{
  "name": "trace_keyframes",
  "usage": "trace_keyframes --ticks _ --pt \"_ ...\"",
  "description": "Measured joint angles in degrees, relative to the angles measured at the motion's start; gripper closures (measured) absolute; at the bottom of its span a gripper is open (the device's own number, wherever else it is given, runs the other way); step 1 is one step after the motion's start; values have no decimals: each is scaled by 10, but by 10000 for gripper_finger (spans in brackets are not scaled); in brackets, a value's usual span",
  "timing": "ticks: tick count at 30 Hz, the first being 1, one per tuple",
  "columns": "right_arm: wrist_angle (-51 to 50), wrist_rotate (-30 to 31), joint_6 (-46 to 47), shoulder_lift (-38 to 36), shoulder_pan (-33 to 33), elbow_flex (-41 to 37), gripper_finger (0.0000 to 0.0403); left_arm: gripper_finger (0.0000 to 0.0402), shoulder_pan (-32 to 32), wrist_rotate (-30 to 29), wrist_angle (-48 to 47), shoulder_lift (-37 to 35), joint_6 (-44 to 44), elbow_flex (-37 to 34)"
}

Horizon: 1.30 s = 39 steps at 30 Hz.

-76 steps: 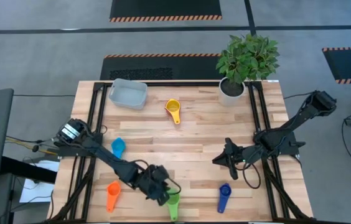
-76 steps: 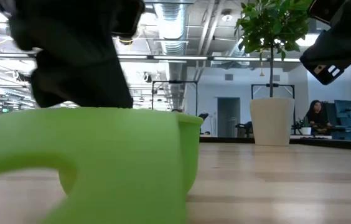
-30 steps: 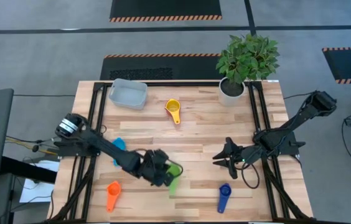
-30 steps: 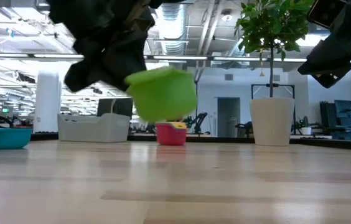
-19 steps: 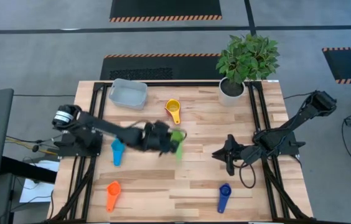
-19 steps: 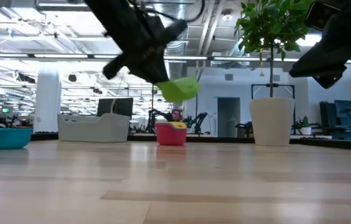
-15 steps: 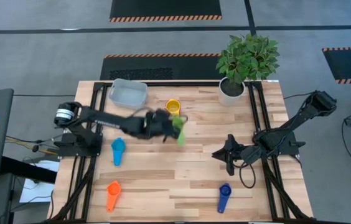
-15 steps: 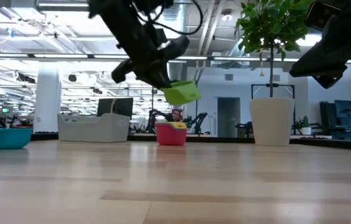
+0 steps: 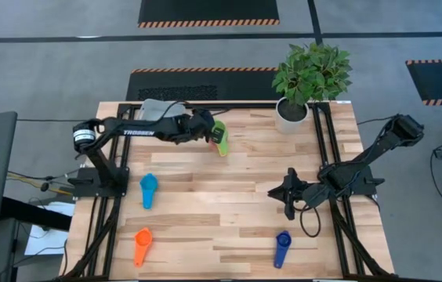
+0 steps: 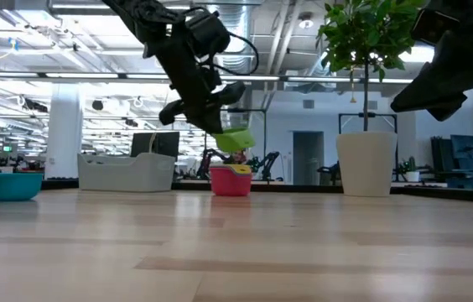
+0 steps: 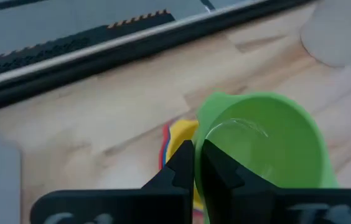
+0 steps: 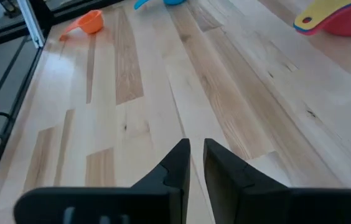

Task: Nest measuring cups in basket
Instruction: Stack the light green measuring cup on top of the yellow measuring cup, then stack the light blue measuring cup on top of the light green measuring cup

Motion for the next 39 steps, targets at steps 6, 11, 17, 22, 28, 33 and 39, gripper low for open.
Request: trace_keyframes --ticks 6,11,17,22,28,33,39 --pt "0 13 -4 0 0 0 334 401 14 4 9 15 -1 1" --pt "1 19 -5 0 0 0 334 395 13 6 5 18 -22 0" --pt "1 25 -4 0 0 0 334 355 23 25 -1 27 -33 1" --pt "2 26 -4 0 0 0 334 313 28 30 -20 36 -35 0" --pt "2 26 -4 0 0 0 334 279 27 34 -15 32 -3 0" --pt "-5 50 -4 0 -10 0 334 281 3 29 -11 12 16 0" --pt "-11 58 32 28 -36 0 334 296 -86 -47 -97 -23 30 1"
